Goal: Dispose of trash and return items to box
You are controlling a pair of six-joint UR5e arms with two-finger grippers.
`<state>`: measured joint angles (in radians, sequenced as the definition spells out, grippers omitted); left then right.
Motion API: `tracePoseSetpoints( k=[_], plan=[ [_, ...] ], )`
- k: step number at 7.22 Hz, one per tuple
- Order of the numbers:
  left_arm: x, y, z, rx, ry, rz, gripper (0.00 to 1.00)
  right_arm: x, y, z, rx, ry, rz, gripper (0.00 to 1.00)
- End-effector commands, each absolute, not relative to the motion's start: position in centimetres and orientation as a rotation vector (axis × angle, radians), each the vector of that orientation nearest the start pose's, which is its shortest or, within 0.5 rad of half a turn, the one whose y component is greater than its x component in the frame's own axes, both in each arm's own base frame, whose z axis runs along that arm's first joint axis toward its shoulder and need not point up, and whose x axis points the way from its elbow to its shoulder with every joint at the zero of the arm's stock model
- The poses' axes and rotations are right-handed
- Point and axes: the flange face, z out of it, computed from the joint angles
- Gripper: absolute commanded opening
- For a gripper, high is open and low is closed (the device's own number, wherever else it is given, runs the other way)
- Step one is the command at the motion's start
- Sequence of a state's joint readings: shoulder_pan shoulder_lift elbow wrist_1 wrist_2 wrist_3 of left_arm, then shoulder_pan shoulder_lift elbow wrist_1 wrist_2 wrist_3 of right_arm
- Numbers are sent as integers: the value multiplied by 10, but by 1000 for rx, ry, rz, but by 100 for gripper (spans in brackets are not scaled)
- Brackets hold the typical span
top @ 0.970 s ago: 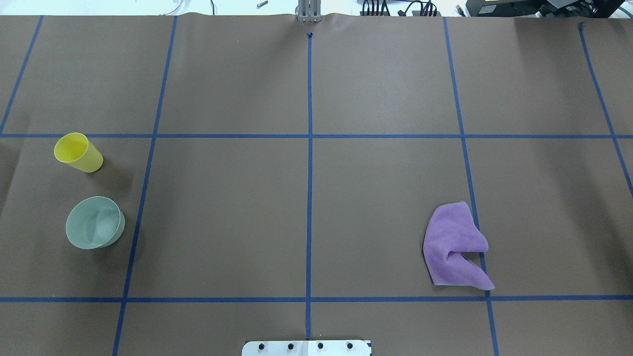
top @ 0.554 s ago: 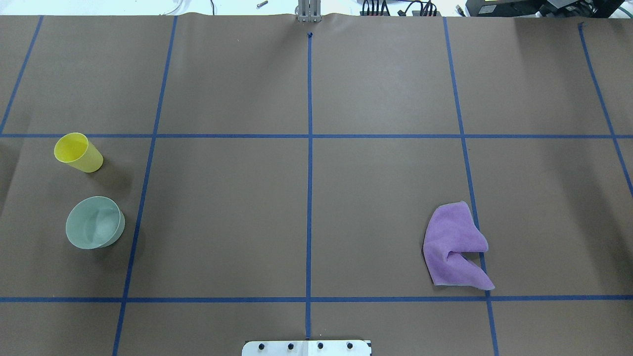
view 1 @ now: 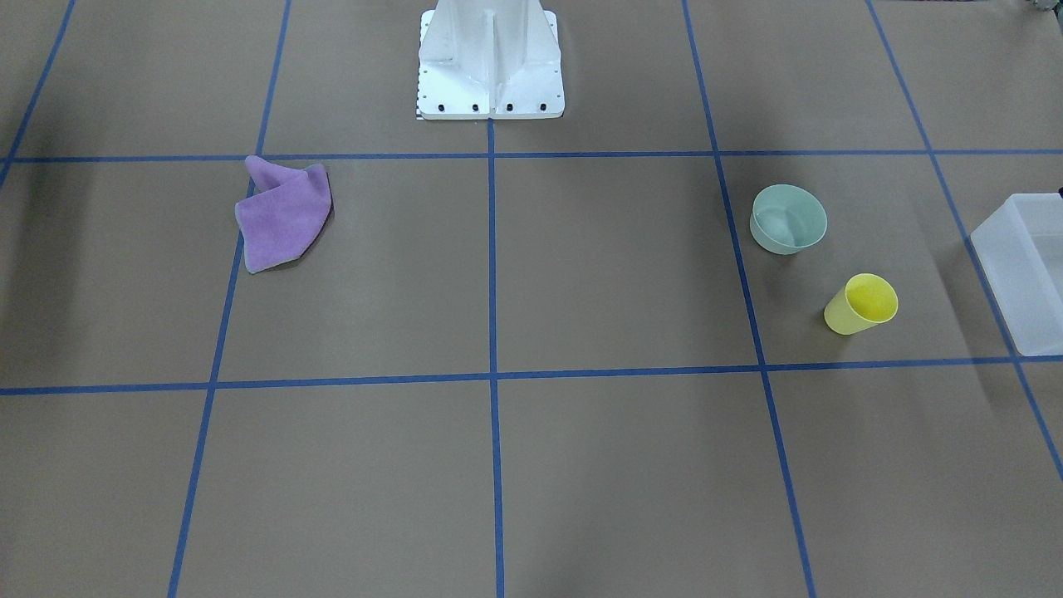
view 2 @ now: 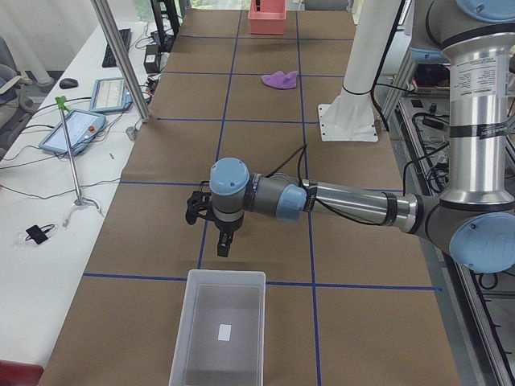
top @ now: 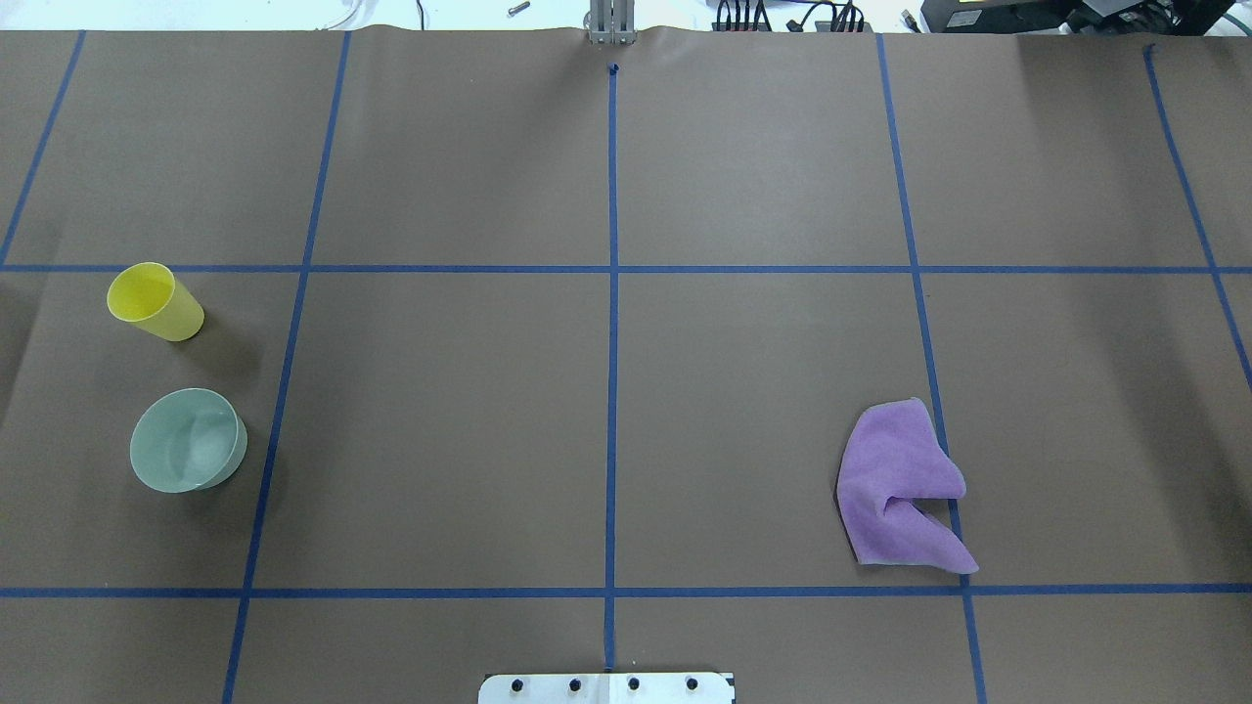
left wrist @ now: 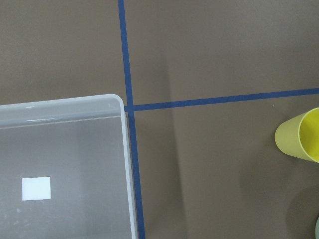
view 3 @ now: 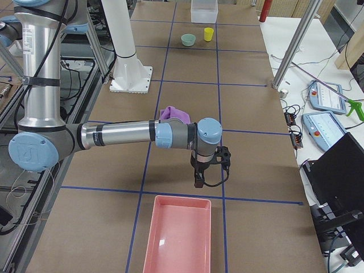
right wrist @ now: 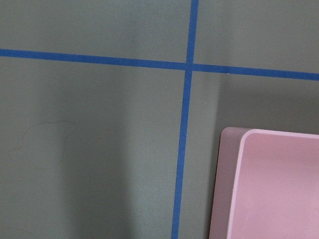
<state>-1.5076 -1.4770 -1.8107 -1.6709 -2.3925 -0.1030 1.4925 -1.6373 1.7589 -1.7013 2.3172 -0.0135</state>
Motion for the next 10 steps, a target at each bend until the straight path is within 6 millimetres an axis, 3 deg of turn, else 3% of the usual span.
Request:
tracePoseSetpoints(
  k=[1, 4, 5, 8, 10],
  plan=[
    [-30, -465, 569, 170, 834, 75, 98, 28, -464, 611, -32, -760, -85, 100],
    [-21, -461, 568, 155, 836, 83, 98, 28, -464, 607, -25, -770, -87, 100],
    [-3, -461, 563, 137, 839, 101, 98, 28, -464, 606, -23, -771, -88, 100],
    [84, -482, 491, 74, 841, -11, 98, 28, -465, 605, -19, -772, -90, 100],
    [165, -504, 480, 42, 761, -21, 98, 28, -466, 607, -23, -772, -88, 100]
  ],
)
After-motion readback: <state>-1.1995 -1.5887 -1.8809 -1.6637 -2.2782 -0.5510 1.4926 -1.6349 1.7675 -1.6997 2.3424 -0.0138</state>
